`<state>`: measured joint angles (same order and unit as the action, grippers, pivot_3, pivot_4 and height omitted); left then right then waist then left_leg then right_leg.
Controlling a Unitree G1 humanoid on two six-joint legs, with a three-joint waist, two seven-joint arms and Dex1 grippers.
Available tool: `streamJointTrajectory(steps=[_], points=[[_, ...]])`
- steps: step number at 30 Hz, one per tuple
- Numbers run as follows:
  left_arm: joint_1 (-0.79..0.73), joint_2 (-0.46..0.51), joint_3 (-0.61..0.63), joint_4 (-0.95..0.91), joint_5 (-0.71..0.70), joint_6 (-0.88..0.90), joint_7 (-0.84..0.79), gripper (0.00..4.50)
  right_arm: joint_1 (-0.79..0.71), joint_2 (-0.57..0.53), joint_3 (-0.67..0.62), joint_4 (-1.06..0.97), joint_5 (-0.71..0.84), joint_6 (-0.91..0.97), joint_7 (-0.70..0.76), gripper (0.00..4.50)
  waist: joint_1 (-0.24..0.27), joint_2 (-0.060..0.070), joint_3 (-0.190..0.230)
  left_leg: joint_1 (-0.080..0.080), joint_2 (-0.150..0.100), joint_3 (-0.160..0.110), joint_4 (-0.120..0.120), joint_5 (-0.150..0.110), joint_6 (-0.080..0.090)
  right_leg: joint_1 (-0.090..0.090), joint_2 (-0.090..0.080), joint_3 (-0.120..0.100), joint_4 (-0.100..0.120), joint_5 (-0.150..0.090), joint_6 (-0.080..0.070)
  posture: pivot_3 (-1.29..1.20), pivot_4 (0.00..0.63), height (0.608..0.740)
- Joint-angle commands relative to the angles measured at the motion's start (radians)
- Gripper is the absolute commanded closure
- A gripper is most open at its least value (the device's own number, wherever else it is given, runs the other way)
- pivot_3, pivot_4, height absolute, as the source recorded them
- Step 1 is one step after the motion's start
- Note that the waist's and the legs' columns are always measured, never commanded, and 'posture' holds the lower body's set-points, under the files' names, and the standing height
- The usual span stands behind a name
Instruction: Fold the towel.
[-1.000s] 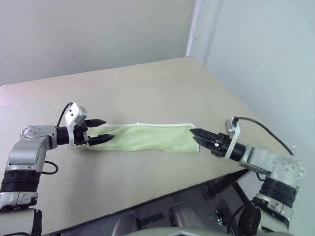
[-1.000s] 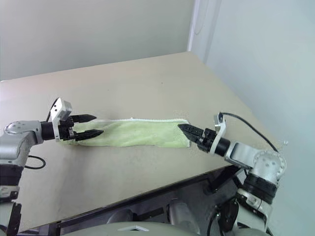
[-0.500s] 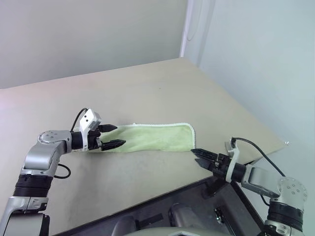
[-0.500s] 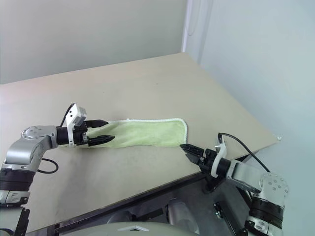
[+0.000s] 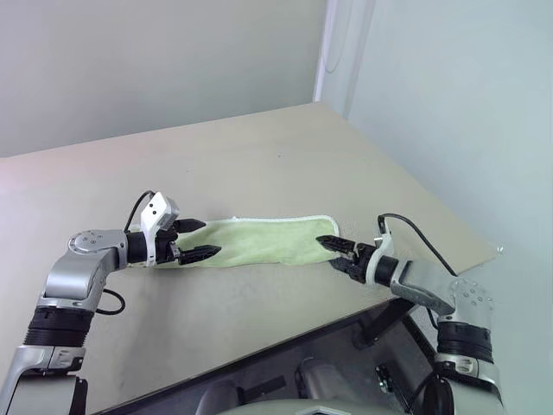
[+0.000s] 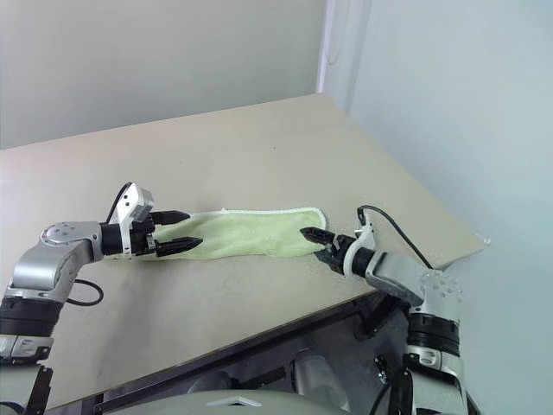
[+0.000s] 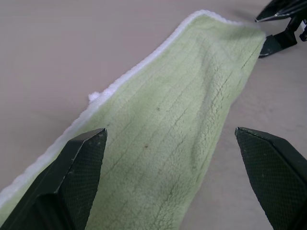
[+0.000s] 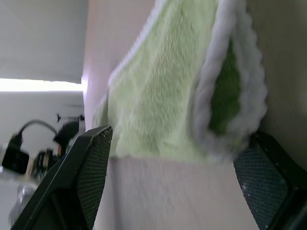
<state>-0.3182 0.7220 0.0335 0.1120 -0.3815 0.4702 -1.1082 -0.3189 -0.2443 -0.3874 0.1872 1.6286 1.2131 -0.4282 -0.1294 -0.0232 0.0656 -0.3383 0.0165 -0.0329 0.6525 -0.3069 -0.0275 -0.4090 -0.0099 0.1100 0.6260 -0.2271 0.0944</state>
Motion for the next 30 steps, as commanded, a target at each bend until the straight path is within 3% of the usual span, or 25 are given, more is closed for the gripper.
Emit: streamJointTrajectory(steps=[1, 9, 13, 24, 30], points=[[-0.019, 0.01, 0.035, -0.009, -0.005, -0.016, 0.018, 0.0, -0.025, -0.005, 0.006, -0.008, -0.01, -0.04, -0.015, 1.5, 0.003, 0.001, 0.0, 0.0, 0.0, 0.0, 0.0, 0.0, 0.0, -0.001, 0.0, 0.0, 0.0, 0.0, 0.0, 0.0, 0.0, 0.74], [-0.053, 0.027, 0.049, 0.064, 0.01, -0.053, 0.04, 0.0, 0.019, -0.059, -0.006, -0.029, 0.007, -0.046, -0.011, 4.45, 0.009, 0.001, -0.001, -0.017, 0.0, -0.001, -0.002, 0.0, 0.001, -0.02, 0.0, -0.001, -0.001, 0.004, 0.002, 0.0, 0.0, 0.74], [-0.067, 0.035, 0.056, 0.097, 0.018, -0.07, 0.044, 0.0, 0.031, -0.134, -0.028, -0.034, 0.011, -0.048, 0.009, 4.45, 0.025, 0.001, -0.001, -0.017, -0.001, -0.001, -0.001, 0.0, 0.001, -0.018, -0.002, -0.001, -0.003, 0.003, 0.003, 0.0, 0.0, 0.74], [-0.096, 0.042, 0.065, 0.158, 0.033, -0.105, 0.053, 0.0, -0.039, -0.532, -0.038, -0.053, -0.081, 0.059, 0.284, 4.45, 0.034, 0.002, 0.0, -0.017, -0.002, 0.0, -0.001, 0.0, 0.001, -0.016, 0.0, 0.001, -0.007, 0.002, 0.006, 0.0, 0.0, 0.74], [-0.082, 0.035, 0.062, 0.152, 0.039, -0.112, 0.063, 0.0, -0.114, -0.563, 0.109, -0.261, -0.225, 0.066, 0.425, 4.45, 0.031, 0.003, -0.001, -0.017, -0.002, 0.0, -0.001, 0.0, 0.001, -0.015, 0.0, 0.002, -0.005, 0.003, 0.005, 0.0, 0.0, 0.74]])
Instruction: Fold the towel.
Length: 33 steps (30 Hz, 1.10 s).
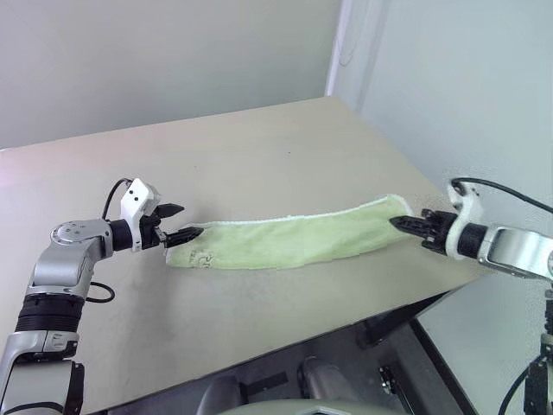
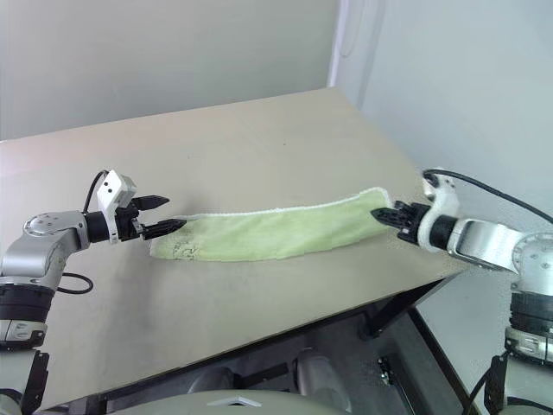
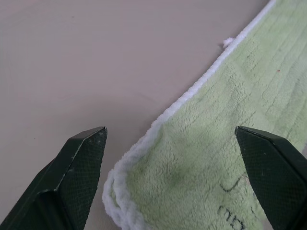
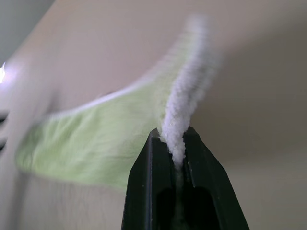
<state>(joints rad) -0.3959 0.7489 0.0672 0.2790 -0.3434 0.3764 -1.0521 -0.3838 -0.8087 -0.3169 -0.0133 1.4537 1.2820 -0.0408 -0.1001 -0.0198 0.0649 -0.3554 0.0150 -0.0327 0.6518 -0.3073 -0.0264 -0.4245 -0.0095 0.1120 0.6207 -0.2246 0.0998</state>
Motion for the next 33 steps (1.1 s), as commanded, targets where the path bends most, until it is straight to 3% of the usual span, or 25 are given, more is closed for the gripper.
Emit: streamJointTrajectory(steps=[1, 10, 18, 24, 28, 33], points=[[-0.003, 0.008, 0.028, -0.017, 0.0, -0.017, 0.008, 0.0, -0.072, 0.023, 0.066, -0.084, -0.074, -0.015, 0.044, 4.45, 0.004, 0.0, 0.0, 0.001, 0.0, 0.0, 0.0, 0.0, 0.0, 0.0, 0.0, 0.0, 0.0, 0.0, 0.0, 0.0, 0.0, 0.74], [0.013, 0.014, 0.035, -0.038, 0.0, -0.002, 0.02, 0.0, -0.183, 0.187, 0.213, -0.198, -0.143, -0.026, 0.128, 4.45, 0.007, -0.001, 0.0, -0.001, 0.0, -0.001, 0.003, 0.0, 0.0, 0.0, -0.001, -0.001, -0.001, 0.002, -0.001, 0.0, 0.0, 0.74], [0.023, 0.009, 0.035, -0.054, 0.001, 0.005, 0.036, 0.0, -0.232, 0.418, 0.432, -0.114, -0.358, -0.068, 0.202, 4.45, 0.003, -0.001, 0.0, 0.0, 0.0, -0.001, 0.003, 0.0, 0.0, -0.001, -0.001, -0.001, 0.002, 0.003, -0.003, 0.0, 0.0, 0.74], [0.037, 0.01, 0.043, -0.081, -0.007, 0.019, 0.046, 0.0, -0.251, 0.511, 0.524, 0.0, -0.541, -0.106, 0.261, 4.45, 0.004, -0.001, 0.0, -0.001, 0.0, -0.002, 0.008, 0.0, 0.0, -0.002, -0.001, -0.002, 0.006, 0.004, -0.003, 0.0, 0.0, 0.74], [0.05, 0.015, 0.051, -0.094, -0.01, 0.028, 0.052, 0.0, -0.262, 0.557, 0.522, 0.058, -0.62, -0.121, 0.277, 3.49, -0.001, -0.001, 0.0, -0.001, 0.0, -0.002, 0.011, 0.0, 0.0, -0.002, -0.001, -0.002, 0.009, 0.004, -0.003, 0.0, 0.0, 0.74], [0.06, 0.008, 0.056, -0.11, -0.01, 0.039, 0.059, 0.0, -0.277, 0.597, 0.491, 0.062, -0.658, -0.113, 0.316, 1.61, -0.002, -0.001, 0.0, 0.0, 0.0, -0.003, 0.011, 0.0, 0.0, -0.002, 0.0, -0.003, 0.011, 0.004, -0.003, 0.0, 0.0, 0.74]])
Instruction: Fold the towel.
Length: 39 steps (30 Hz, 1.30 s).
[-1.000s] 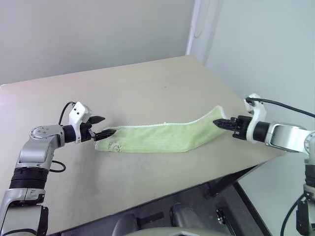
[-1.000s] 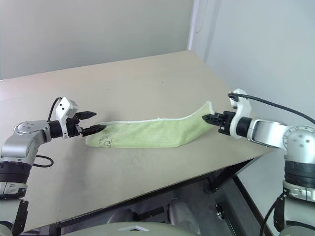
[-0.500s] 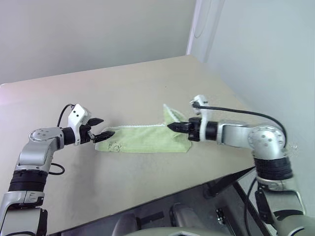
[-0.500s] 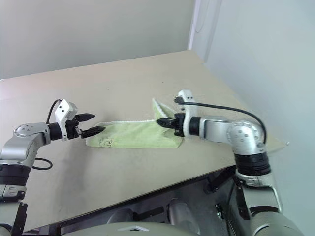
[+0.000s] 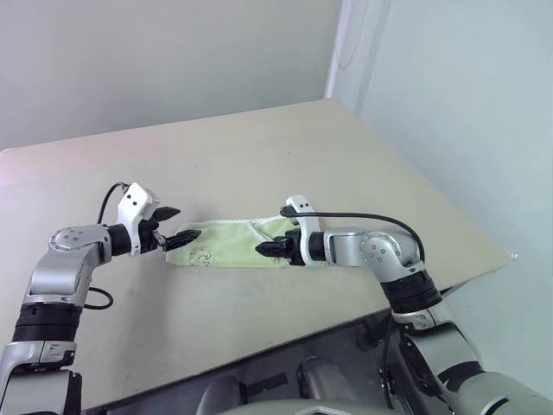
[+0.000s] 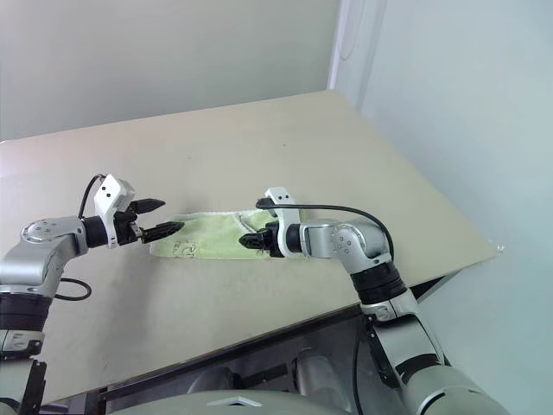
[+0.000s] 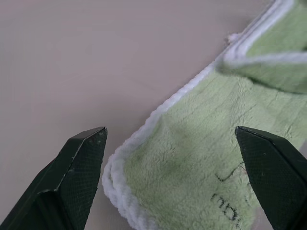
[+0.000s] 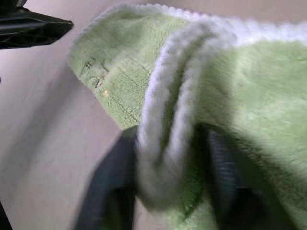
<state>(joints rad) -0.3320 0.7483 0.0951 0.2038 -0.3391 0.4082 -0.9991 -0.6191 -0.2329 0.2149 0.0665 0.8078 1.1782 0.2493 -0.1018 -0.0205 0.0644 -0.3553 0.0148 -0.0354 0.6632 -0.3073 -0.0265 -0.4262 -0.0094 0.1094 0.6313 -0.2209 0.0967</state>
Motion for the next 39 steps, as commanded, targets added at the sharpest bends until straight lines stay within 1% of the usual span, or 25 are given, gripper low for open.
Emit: streamJointTrajectory(steps=[1, 4, 5, 7, 9, 11, 14, 16, 19, 23, 27, 30, 33, 37, 39], points=[[-0.003, 0.007, 0.028, -0.036, -0.014, 0.008, 0.008, 0.0, -0.043, 0.027, -0.044, -0.024, -0.019, -0.015, 0.034, 1.31, -0.001, 0.0, 0.0, 0.0, 0.0, 0.0, 0.0, 0.0, 0.0, 0.0, 0.0, 0.0, 0.0, 0.0, 0.0, 0.0, 0.0, 0.74], [0.001, 0.005, 0.029, -0.042, -0.015, 0.012, 0.01, 0.0, -0.041, 0.029, -0.085, -0.089, 0.004, -0.023, 0.082, 0.15, -0.001, 0.0, 0.0, -0.001, 0.0, 0.0, 0.0, 0.0, 0.0, 0.0, 0.0, 0.0, 0.0, 0.0, 0.0, 0.0, 0.0, 0.74], [0.001, 0.005, 0.031, -0.042, -0.016, 0.013, 0.013, 0.0, -0.036, 0.021, -0.112, -0.124, 0.024, -0.026, 0.104, 0.06, 0.0, 0.0, 0.0, -0.001, 0.0, 0.0, 0.0, 0.0, 0.0, 0.0, 0.0, 0.0, 0.0, 0.0, 0.0, 0.0, 0.0, 0.74], [0.001, 0.005, 0.042, -0.042, -0.025, 0.022, 0.016, 0.0, -0.015, -0.007, -0.169, -0.199, 0.06, -0.042, 0.152, 0.06, 0.003, 0.0, 0.0, -0.001, 0.0, -0.001, 0.0, 0.0, 0.0, 0.0, 0.0, -0.001, -0.001, 0.0, 0.0, 0.0, 0.0, 0.74], [0.004, 0.008, 0.058, -0.041, -0.036, 0.032, 0.019, 0.0, 0.022, -0.048, -0.186, -0.268, 0.048, -0.082, 0.199, 0.06, 0.005, 0.0, 0.0, -0.002, 0.0, -0.001, 0.0, 0.0, 0.0, 0.0, 0.0, -0.001, -0.001, 0.0, 0.0, 0.0, 0.0, 0.74], [0.009, 0.013, 0.071, -0.046, -0.048, 0.046, 0.023, 0.0, 0.066, -0.094, -0.145, -0.304, -0.031, -0.165, 0.232, 0.06, 0.005, -0.001, -0.001, -0.001, 0.0, -0.001, 0.0, 0.0, 0.0, 0.0, -0.001, -0.002, -0.001, 0.0, 0.0, 0.0, 0.0, 0.74], [0.023, 0.026, 0.101, -0.074, -0.079, 0.096, 0.027, 0.0, 0.128, -0.155, -0.037, -0.295, -0.175, -0.299, 0.285, 0.06, 0.001, -0.001, -0.001, -0.001, 0.0, -0.001, 0.0, 0.0, 0.0, 0.0, -0.001, -0.002, -0.001, -0.002, 0.003, 0.0, 0.0, 0.74], [0.027, 0.036, 0.123, -0.085, -0.1, 0.143, 0.036, 0.0, 0.153, -0.163, 0.011, -0.272, -0.236, -0.36, 0.311, 0.06, -0.005, -0.001, 0.0, 0.0, 0.0, 0.0, 0.0, 0.0, 0.0, 0.0, 0.0, -0.001, 0.0, -0.003, 0.002, 0.0, 0.0, 0.74], [0.045, 0.057, 0.164, -0.101, -0.135, 0.233, 0.056, 0.0, 0.156, -0.107, 0.077, -0.153, -0.34, -0.461, 0.305, 0.06, -0.013, -0.001, -0.001, 0.001, 0.0, -0.001, 0.0, 0.0, 0.0, 0.0, 0.0, -0.001, 0.0, -0.003, 0.002, 0.0, 0.0, 0.74], [0.082, 0.083, 0.179, -0.134, -0.145, 0.309, 0.081, 0.0, 0.109, -0.014, 0.119, 0.074, -0.487, -0.6, 0.26, 0.06, -0.023, -0.001, -0.001, 0.001, 0.0, -0.001, 0.001, 0.0, 0.0, 0.001, 0.0, -0.001, 0.0, -0.002, 0.002, 0.0, 0.0, 0.74], [0.115, 0.097, 0.226, -0.154, -0.189, 0.408, 0.104, 0.0, 0.07, 0.041, 0.158, 0.269, -0.621, -0.72, 0.226, 0.06, -0.025, -0.002, -0.001, 0.0, 0.0, -0.001, 0.001, 0.0, 0.0, 0.001, -0.001, -0.001, 0.0, -0.001, 0.002, 0.0, 0.0, 0.74], [0.152, 0.11, 0.228, -0.168, -0.185, 0.457, 0.123, 0.0, 0.077, 0.049, 0.159, 0.261, -0.648, -0.75, 0.256, 0.06, -0.025, -0.002, -0.001, 0.001, 0.0, -0.001, 0.001, 0.0, 0.0, 0.001, -0.001, -0.001, 0.0, 0.001, -0.001, 0.0, 0.0, 0.74], [0.164, 0.114, 0.251, -0.152, -0.225, 0.525, 0.118, 0.0, 0.083, 0.056, 0.119, 0.184, -0.617, -0.722, 0.287, 0.06, -0.025, -0.002, -0.001, 0.002, 0.0, -0.002, 0.001, 0.0, -0.001, 0.002, 0.0, -0.001, 0.001, 0.0, -0.001, 0.0, 0.0, 0.74], [0.142, 0.111, 0.278, -0.046, -0.258, 0.614, 0.126, 0.0, 0.078, 0.071, 0.067, 0.056, -0.57, -0.647, 0.297, 0.06, -0.025, -0.002, -0.001, 0.002, 0.0, -0.003, 0.001, 0.0, -0.001, 0.002, 0.0, -0.002, 0.001, -0.001, 0.001, 0.0, 0.0, 0.74], [0.1, 0.094, 0.285, 0.004, -0.276, 0.657, 0.143, 0.0, 0.079, 0.083, 0.04, 0.01, -0.543, -0.603, 0.294, 0.06, -0.025, -0.002, -0.001, 0.002, 0.0, -0.004, 0.001, 0.0, -0.001, 0.002, 0.0, -0.002, 0.001, -0.001, 0.001, 0.0, 0.0, 0.74]])
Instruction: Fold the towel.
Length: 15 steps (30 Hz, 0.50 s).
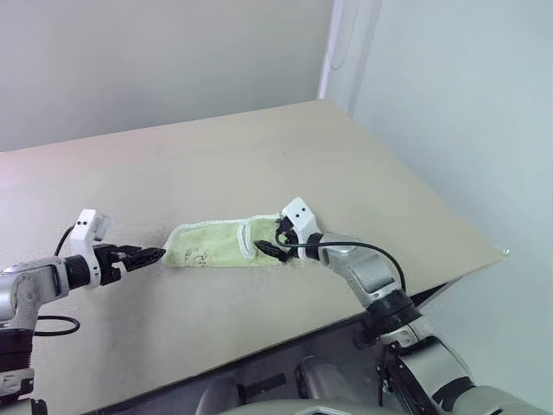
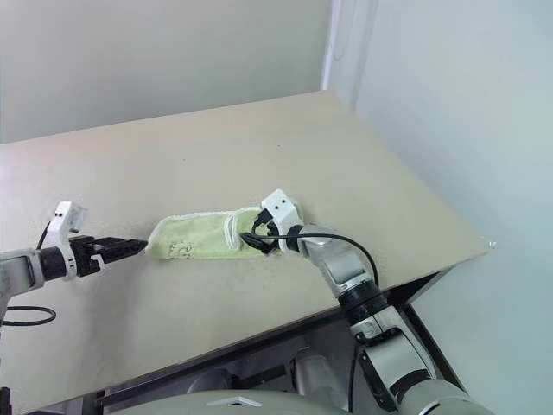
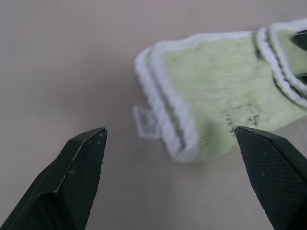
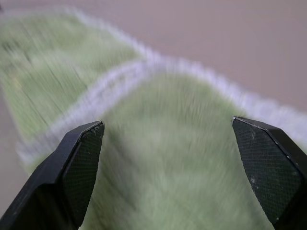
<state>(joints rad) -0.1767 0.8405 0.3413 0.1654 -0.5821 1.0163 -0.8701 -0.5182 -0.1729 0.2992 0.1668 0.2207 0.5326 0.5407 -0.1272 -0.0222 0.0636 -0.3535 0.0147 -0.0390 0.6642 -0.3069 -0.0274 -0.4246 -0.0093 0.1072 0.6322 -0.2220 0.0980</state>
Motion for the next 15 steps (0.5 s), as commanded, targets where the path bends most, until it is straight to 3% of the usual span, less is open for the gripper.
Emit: streamJointTrajectory(steps=[1, 15], points=[[-0.077, -0.013, 0.036, 0.058, -0.043, 0.07, 0.024, 0.0, -0.021, 0.026, -0.056, -0.107, 0.049, 0.06, -0.004, 0.06, 0.001, -0.001, 0.0, 0.0, 0.0, -0.001, 0.0, 0.0, 0.0, 0.0, 0.0, -0.001, 0.0, 0.0, 0.0, 0.0, 0.0, 0.74], [-0.181, -0.173, -0.054, 0.228, -0.036, 0.148, 0.059, 0.0, 0.015, 0.028, -0.083, -0.159, 0.03, 0.134, -0.059, 0.06, 0.013, 0.005, -0.004, 0.001, -0.002, -0.004, 0.0, 0.0, -0.001, 0.003, -0.002, -0.002, 0.0, 0.002, -0.003, 0.0, 0.0, 0.74]])
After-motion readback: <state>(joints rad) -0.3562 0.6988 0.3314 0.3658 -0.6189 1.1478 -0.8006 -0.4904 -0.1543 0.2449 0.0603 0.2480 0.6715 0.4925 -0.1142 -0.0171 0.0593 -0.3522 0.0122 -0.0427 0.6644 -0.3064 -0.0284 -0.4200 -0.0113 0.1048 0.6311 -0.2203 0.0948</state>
